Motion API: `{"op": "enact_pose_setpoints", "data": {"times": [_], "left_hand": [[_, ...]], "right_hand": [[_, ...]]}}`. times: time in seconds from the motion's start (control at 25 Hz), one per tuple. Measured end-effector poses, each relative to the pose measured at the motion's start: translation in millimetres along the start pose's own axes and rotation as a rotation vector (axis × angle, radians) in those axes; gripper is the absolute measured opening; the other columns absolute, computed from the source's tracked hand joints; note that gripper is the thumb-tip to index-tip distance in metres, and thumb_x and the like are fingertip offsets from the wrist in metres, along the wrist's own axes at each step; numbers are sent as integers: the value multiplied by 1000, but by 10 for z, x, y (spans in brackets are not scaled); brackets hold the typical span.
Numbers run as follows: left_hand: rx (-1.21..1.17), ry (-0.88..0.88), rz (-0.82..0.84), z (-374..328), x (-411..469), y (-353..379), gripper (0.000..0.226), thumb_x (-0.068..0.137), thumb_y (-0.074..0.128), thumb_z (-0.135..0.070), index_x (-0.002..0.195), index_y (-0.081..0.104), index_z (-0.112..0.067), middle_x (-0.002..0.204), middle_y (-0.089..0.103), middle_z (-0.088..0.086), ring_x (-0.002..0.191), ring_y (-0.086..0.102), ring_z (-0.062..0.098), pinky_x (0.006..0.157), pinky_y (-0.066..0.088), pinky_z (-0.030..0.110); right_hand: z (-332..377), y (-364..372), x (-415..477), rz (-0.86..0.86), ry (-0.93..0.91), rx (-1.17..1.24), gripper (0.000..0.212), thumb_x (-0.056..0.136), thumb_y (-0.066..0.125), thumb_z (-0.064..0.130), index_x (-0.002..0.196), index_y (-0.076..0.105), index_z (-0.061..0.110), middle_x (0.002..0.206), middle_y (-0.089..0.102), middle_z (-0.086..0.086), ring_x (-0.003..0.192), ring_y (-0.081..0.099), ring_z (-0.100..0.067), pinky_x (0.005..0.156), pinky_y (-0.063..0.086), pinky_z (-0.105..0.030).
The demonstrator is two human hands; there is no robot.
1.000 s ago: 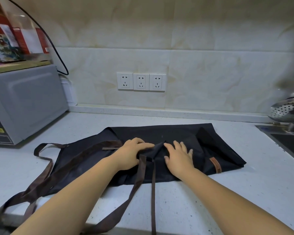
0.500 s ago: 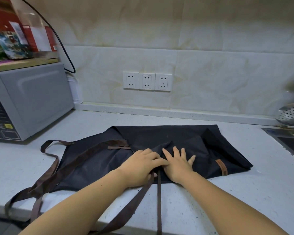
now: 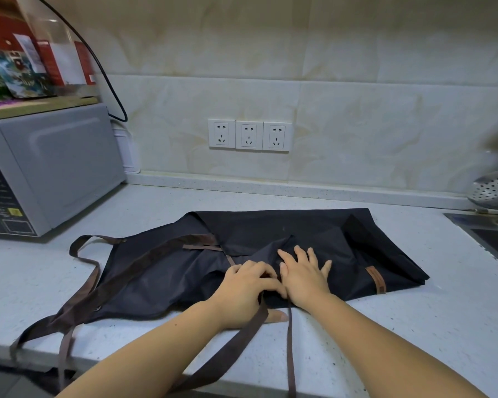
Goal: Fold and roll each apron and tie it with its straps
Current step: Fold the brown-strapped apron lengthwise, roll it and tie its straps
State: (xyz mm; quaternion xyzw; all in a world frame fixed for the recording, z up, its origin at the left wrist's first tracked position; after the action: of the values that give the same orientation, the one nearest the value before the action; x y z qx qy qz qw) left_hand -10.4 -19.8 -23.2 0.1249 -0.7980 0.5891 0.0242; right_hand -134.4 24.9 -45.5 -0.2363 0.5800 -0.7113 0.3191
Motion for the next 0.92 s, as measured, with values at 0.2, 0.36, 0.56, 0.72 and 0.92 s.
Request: {"op": "enact_pose_setpoints", "data": {"times": [0.2, 0.36, 0.56, 0.72, 0.92], "left_hand": [[-89, -14, 77, -80, 40, 38, 17, 88, 62, -49, 103, 66, -41, 115, 40, -19, 119, 31, 7, 116, 6, 56], [-44, -12, 46, -138, 41, 4, 16, 90, 55, -48, 102, 57, -37, 112, 44, -18, 113, 39, 8, 117, 10, 54], [-62, 95, -14, -201, -12, 41, 27, 94, 58, -35, 115, 59, -52, 110, 39, -23, 107, 38, 1, 118, 7, 41], [-141, 57, 137, -202, 43, 76, 7, 85, 68, -37, 91, 67, -37, 110, 40, -19, 108, 37, 6, 117, 5, 40], [-559, -115, -19, 89, 174, -299, 17, 84, 76, -29, 74, 66, -19, 80, 67, -11, 79, 63, 1, 82, 49, 22]], "right_hand": [[-56, -10, 18, -29, 18, 58, 44, 104, 20, 35, 147, 28, 40, 161, 14, 2, 149, 0, -24, 116, -2, -59], [-64, -3, 30, -25, 26, 76, 44, 104, 21, 36, 147, 29, 41, 161, 14, 3, 149, 0, -23, 116, -2, -57], [-109, -36, 52, -54, 50, 122, 41, 104, 27, 34, 143, 36, 40, 159, 19, 6, 148, 5, -20, 117, -1, -54], [-111, -38, 48, -56, 40, 133, 41, 104, 27, 32, 143, 37, 39, 159, 20, 6, 148, 5, -19, 117, -2, -53], [-102, -31, 27, -46, 26, 112, 42, 103, 25, 34, 144, 35, 37, 160, 18, 5, 149, 4, -21, 117, -1, -55]]}}
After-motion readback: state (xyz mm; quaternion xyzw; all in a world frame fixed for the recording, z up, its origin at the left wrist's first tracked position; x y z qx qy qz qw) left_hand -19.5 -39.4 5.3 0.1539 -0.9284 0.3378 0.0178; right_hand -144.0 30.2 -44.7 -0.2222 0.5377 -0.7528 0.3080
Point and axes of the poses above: each hand's wrist, its own x-axis towards the middle knuckle, its own y-axis out of the palm, z = x × y, the point moved 8 cm from there along x, towards the middle knuckle
